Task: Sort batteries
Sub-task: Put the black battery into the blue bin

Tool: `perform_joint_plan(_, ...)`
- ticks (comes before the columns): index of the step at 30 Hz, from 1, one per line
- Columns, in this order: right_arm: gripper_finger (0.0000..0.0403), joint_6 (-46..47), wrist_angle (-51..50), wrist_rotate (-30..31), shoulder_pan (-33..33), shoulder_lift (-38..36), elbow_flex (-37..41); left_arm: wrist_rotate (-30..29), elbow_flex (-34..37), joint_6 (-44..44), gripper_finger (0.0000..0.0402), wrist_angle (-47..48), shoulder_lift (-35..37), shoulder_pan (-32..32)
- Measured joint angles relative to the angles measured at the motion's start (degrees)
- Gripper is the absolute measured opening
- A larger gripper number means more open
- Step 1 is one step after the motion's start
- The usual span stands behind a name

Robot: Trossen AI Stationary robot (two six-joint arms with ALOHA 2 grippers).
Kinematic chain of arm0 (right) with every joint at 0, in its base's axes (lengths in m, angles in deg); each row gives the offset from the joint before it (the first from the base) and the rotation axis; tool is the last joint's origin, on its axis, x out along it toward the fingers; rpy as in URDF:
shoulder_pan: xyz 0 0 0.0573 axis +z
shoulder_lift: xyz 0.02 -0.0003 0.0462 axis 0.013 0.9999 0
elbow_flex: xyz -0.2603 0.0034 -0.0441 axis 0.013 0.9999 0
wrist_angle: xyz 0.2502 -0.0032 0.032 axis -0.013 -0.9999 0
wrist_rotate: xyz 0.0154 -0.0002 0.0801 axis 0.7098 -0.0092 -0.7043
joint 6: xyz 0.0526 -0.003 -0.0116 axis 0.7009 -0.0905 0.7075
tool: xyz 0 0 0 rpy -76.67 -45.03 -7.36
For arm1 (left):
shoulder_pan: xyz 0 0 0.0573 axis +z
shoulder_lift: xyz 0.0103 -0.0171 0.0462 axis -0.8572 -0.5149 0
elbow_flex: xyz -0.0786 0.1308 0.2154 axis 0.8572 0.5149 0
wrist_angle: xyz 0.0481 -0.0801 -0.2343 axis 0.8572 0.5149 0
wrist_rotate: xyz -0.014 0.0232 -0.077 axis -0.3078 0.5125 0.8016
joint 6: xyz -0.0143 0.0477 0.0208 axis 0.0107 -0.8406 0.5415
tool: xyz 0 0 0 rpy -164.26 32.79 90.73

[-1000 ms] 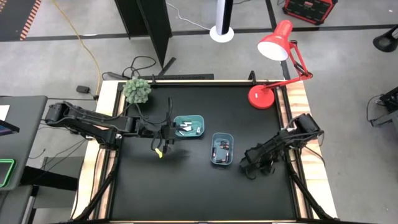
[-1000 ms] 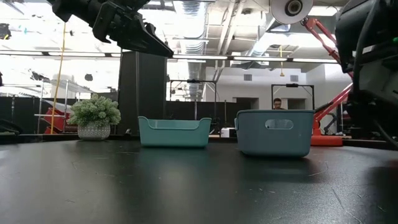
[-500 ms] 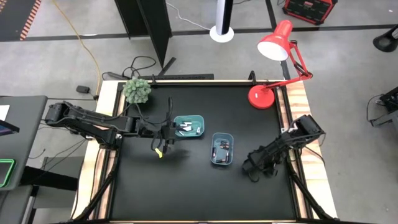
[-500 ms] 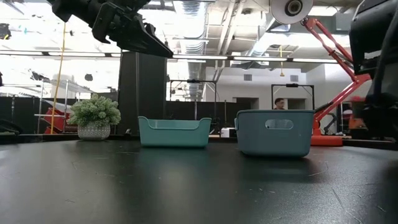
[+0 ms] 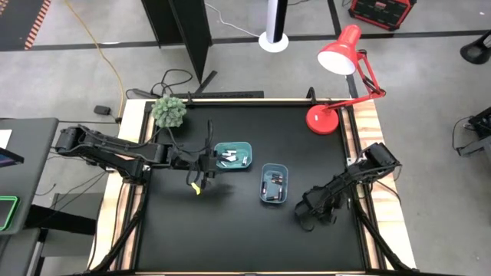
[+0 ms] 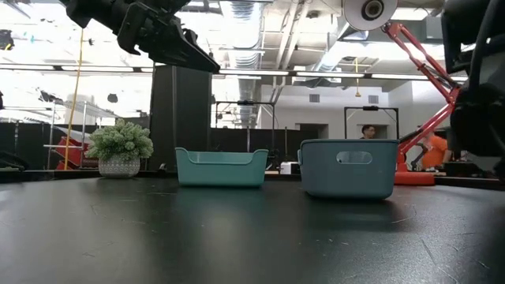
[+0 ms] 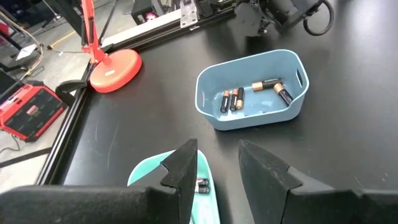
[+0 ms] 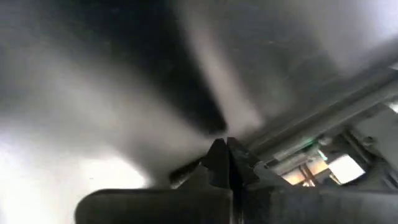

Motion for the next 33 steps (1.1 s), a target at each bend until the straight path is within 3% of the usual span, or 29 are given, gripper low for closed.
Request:
perform_joint_plan(9,0.0,2.6,-6.3,2.9,1.5,0.0,-4.0,0.0,0.0,0.0,0.0112,-0.2,0.0,0.0)
perform_joint_plan(18,0.0,6.1,-7.4,-0.1,4.1,0.0,-4.4,0.0,0.0,0.0,0.0112,-0.1,0.0,0.0)
perform_joint_plan(28,0.0,13.4,-8.8,9.2,5.1,-0.4,-11.5,0.0,0.0,0.0,0.0112,-0.2,0.0,0.0)
perform_joint_plan(33,0.0013,24.7,-7.6,14.4,5.5,-3.9,-15.5,0.0,0.0,0.0,0.0112,-0.2,0.0,0.0)
